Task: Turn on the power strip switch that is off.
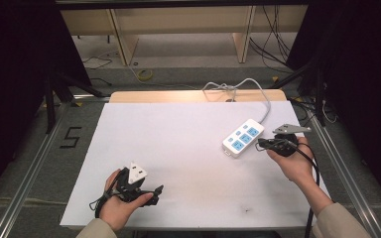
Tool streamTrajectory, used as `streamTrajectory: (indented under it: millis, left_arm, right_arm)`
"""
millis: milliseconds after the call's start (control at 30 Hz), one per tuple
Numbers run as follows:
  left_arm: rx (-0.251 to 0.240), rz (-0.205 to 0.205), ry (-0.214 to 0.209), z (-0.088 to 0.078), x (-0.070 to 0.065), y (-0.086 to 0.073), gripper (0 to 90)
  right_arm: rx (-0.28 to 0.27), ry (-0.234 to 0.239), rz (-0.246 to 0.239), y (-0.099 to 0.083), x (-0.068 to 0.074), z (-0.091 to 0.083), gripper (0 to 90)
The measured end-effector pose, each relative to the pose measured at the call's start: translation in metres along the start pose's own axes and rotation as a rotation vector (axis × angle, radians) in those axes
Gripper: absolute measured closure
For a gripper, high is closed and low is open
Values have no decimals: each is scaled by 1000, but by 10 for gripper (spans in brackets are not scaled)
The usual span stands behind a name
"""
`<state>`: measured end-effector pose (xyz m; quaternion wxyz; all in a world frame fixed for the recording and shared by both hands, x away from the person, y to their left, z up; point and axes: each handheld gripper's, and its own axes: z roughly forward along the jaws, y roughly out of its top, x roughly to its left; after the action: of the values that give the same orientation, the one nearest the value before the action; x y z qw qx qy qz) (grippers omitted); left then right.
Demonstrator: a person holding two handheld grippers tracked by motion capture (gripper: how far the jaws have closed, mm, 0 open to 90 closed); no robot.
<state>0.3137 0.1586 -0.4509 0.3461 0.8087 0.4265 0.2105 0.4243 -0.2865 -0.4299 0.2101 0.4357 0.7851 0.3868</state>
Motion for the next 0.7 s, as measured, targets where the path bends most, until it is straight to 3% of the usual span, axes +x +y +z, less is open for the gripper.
streamTrajectory:
  millis: [700]
  left_arm:
    - [4,1,-4,2,0,0,116]
  right_arm:
    - [21,-8,-12,15,-2,21,900]
